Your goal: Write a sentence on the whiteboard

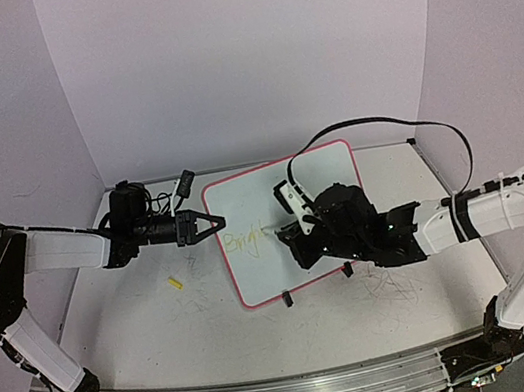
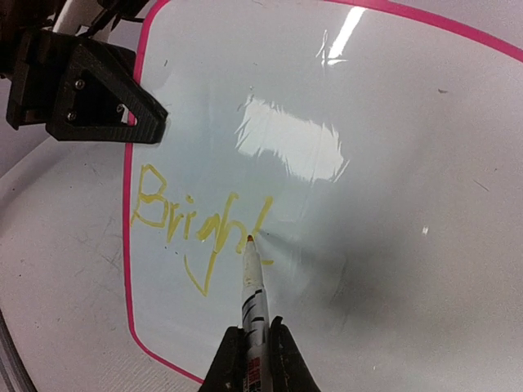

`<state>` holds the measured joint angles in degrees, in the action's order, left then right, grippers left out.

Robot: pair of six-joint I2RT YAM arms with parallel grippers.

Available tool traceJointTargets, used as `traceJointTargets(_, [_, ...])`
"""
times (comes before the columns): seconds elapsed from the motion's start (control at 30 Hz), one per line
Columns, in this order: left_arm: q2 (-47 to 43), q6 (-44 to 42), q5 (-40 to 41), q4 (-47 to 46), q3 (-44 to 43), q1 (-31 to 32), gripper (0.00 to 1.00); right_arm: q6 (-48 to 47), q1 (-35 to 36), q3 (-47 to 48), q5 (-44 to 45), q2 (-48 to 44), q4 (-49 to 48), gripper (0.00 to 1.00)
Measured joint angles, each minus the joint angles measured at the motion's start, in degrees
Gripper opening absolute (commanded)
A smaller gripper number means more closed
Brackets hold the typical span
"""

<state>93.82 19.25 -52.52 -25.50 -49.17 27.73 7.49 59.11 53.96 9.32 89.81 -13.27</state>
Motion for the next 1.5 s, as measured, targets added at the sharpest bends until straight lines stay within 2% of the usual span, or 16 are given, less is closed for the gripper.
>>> traceJointTargets(1.07, [0.0,0.04,0.16,0.05,0.0,0.0,0.0,0.51,0.5,3.58,3.84,3.29,1.39,0.0])
traceJointTargets(1.33, [-0.02,-0.05,0.07,0.04,0.0,0.02,0.0,1.37,0.46,2.43,6.55,1.42,2.64,0.0])
traceJointTargets(1.5, [-0.04,-0.19,0.05,0.05,0.0,0.04,0.03,1.35,0.05,-0.81,4.42,-3.59,2.76,0.0])
